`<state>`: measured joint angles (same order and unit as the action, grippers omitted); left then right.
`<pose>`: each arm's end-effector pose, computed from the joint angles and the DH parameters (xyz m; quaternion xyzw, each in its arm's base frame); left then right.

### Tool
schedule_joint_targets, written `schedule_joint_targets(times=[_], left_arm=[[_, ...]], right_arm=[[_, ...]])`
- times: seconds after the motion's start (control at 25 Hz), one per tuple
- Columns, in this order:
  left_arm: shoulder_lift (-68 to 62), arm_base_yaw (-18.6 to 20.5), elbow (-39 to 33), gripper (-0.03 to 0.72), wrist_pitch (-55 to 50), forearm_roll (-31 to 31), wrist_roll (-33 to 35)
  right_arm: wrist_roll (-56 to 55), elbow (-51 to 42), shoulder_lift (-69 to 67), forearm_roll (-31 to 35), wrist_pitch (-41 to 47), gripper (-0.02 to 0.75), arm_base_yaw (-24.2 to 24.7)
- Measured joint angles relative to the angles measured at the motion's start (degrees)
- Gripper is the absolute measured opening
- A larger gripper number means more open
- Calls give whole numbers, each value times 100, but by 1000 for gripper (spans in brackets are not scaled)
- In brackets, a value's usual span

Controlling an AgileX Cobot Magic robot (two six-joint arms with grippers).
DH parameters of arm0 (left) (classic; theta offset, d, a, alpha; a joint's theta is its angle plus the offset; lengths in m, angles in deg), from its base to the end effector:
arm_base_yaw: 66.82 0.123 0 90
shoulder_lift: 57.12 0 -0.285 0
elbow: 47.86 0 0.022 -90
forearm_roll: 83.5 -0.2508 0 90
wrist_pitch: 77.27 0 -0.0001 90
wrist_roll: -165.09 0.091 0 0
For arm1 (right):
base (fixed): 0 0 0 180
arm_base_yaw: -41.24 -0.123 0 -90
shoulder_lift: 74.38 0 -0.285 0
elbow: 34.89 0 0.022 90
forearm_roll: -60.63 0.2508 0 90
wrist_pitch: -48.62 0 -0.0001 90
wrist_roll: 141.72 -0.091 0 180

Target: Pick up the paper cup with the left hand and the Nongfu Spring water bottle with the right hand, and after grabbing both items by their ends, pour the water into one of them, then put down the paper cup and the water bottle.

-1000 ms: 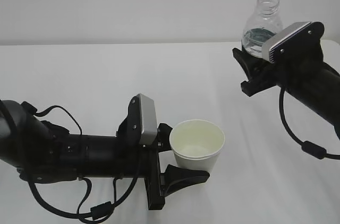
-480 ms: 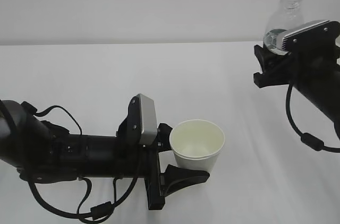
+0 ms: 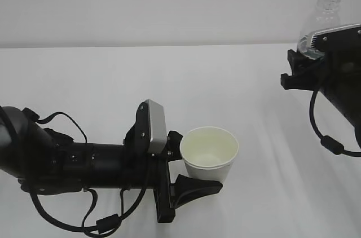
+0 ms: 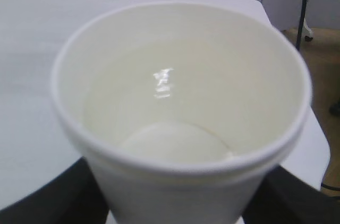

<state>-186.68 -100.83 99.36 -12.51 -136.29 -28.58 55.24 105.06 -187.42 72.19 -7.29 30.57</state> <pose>0.2433 -0.2432 0.0884 0.5201 0.5913 -0.4010 0.4680 0.3306 0.0469 0.1594 -0.0835 0.7479 -0.0613 0.6557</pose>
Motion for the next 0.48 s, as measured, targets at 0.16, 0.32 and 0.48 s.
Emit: schedule_joint_targets(times=[0.16, 0.32, 0.48], left_arm=[[0, 0, 0, 477, 0, 12, 0], [0, 0, 0, 477, 0, 12, 0], [0, 0, 0, 477, 0, 15, 0]], right_arm=[[19, 0, -162, 31, 0, 491, 0], [19, 0, -482, 5, -87, 491, 0], [19, 0, -723, -41, -225, 491, 0]])
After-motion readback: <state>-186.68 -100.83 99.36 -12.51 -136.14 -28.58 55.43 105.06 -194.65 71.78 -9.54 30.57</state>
